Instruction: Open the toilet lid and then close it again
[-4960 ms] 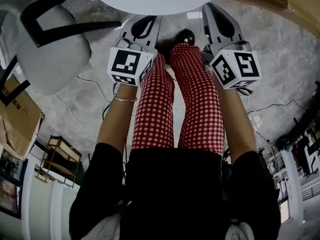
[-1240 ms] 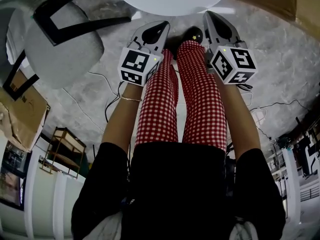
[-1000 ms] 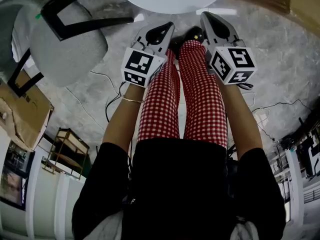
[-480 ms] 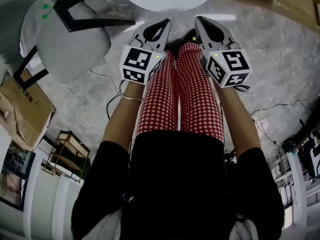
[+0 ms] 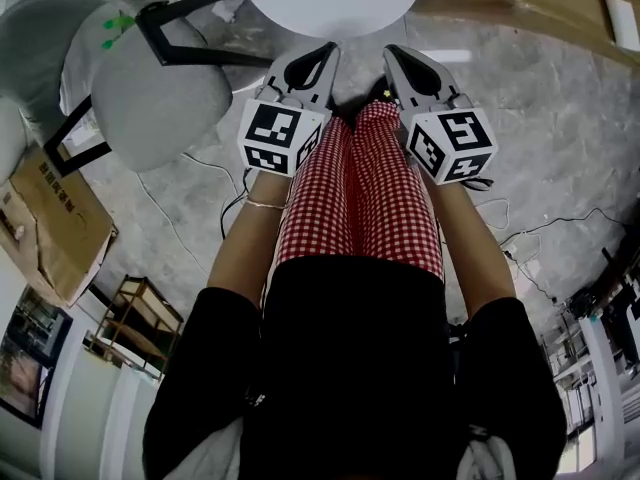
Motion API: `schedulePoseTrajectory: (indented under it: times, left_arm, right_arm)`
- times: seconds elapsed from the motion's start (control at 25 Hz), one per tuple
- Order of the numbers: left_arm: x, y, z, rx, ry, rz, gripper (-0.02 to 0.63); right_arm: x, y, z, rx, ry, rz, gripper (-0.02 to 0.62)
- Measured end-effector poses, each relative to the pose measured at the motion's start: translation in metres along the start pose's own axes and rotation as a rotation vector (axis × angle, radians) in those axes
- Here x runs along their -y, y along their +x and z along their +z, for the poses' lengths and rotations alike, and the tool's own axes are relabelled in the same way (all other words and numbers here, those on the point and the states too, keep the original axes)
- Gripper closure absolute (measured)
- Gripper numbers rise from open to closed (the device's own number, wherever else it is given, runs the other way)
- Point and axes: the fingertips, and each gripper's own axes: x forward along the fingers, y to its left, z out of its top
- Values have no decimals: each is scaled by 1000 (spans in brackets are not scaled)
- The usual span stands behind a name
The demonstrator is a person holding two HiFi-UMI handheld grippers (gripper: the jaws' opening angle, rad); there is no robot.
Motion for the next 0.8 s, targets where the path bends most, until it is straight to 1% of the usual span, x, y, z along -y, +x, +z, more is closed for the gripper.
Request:
schedulePoseTrajectory:
  times: [0.16, 0.24, 0.44, 0.8]
  left_arm:
    - [5, -4, 28, 30, 55, -20, 603]
    - [6, -5, 43, 47, 70, -28, 603]
    - [8, -8, 61, 61, 55, -29, 603]
    - [21, -21, 100, 80, 86, -60, 603]
  right_arm:
    - [-10, -6, 22, 34, -25, 7, 575]
    - [-11, -8, 30, 46, -30, 1, 575]
    - [-17, -11, 49, 67, -30, -5, 575]
    - [-37, -25, 93, 120, -41, -11, 575]
